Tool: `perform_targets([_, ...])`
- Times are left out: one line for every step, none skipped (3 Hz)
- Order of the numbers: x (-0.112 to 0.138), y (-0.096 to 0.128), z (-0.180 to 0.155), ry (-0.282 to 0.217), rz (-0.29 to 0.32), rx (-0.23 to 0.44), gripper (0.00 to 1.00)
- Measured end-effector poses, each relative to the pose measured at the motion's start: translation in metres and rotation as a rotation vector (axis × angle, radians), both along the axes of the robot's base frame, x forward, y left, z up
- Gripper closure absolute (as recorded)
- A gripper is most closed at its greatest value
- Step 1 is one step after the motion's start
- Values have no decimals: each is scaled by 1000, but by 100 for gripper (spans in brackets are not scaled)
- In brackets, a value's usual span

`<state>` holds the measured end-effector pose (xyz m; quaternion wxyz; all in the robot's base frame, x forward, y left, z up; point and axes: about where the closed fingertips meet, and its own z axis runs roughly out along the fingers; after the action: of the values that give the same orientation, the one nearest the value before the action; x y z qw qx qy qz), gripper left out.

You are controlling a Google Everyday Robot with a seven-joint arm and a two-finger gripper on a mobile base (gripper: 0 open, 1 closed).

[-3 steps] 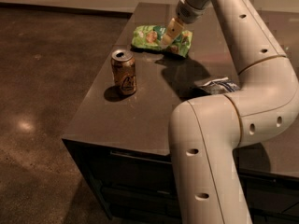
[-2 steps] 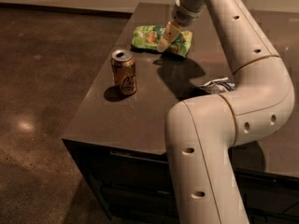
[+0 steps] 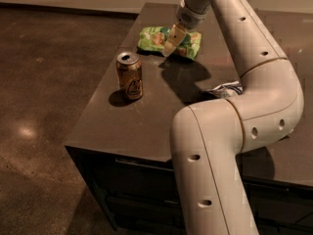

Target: Move green rice chip bag near blue chip bag

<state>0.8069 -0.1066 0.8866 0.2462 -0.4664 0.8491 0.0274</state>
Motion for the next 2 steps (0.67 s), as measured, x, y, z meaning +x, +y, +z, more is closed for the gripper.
perform_targets([1, 1, -6, 8, 0, -13, 17])
perform_targets([2, 4, -10, 16, 11, -24, 39])
